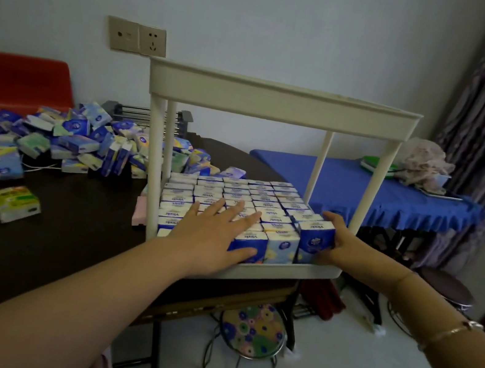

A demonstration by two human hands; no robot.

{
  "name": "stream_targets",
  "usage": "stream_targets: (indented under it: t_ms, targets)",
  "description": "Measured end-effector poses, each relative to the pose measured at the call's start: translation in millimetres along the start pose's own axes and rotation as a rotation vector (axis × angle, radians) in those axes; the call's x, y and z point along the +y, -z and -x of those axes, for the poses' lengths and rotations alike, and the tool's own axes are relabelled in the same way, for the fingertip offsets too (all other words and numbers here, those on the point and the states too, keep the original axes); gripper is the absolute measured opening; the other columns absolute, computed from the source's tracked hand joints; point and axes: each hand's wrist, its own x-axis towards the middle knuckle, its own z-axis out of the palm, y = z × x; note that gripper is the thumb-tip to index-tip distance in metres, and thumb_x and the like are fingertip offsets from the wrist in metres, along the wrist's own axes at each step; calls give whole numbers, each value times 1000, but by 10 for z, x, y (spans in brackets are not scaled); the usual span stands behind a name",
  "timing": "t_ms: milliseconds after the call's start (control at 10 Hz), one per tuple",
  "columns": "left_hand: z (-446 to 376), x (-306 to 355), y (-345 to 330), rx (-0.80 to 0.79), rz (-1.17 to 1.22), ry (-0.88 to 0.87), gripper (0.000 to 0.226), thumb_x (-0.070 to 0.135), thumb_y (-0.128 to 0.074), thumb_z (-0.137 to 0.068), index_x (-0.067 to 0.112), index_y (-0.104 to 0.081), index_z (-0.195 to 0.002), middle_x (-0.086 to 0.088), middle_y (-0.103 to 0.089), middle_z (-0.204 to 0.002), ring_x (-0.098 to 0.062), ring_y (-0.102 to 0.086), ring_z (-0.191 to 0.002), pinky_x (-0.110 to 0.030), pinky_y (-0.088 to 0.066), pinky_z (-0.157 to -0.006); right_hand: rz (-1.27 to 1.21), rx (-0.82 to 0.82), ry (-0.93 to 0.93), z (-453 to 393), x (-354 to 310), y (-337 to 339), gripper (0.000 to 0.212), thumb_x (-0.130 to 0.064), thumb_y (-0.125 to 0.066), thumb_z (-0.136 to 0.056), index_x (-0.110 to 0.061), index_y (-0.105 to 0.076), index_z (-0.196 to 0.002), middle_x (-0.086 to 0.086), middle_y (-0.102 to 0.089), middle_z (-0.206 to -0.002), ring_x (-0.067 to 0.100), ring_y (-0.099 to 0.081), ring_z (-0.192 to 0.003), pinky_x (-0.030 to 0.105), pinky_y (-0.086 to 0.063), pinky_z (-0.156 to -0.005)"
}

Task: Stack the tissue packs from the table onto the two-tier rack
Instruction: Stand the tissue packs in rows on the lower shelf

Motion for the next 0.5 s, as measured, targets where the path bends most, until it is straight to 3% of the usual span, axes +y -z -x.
stream_targets:
  t_ms: [100,200,300,400,500]
  targets:
    - [14,1,-10,6,-1,-1,69,70,-24,-90,47,10,-146,11,10,-159,-20,5,-148,-52,-4,-118,101,102,15,-7,-29,-40,91,7,-67,-79,-10,-10,-147,12,-48,-131,18,-50,-111,31,-44,-95]
    - [21,4,-16,10,-6,-3,70,70,-24,-90,47,10,-146,11,10,-159,-20,5,-148,-52,-4,-118,100,179,47,12,-16,-24,88,5,-70,-78,-15,-16,-145,17,-40,-144,26,-54,-115,42,-48,-97]
    - [16,8,-16,8,0,0,70,70,-25,-90,48,10,-146,11,9,-160,-20,5,-148,-52,-4,-118,224,189,83,74,10,-22,76,-4,-69,-80,-25,-26,-140,15,-45,-141,27,-57,-112,42,-50,-95]
    - [9,14,-15,2,-1,2,70,70,-25,-90,48,10,-146,11,9,-160,-20,4,-148,-52,-4,-118,383,164,109,110,-25,-102,71,-12,-64,-85,-22,-24,-144,11,-53,-131,22,-57,-106,28,-47,-88]
    - [6,10,-15,-1,1,2,70,70,-25,-89,48,10,-146,11,9,-160,-20,5,-148,-52,-4,-118,338,171,88,61,-75,-166,70,-5,-61,-85,-16,-22,-142,10,-56,-118,15,-55,-92,23,-45,-77]
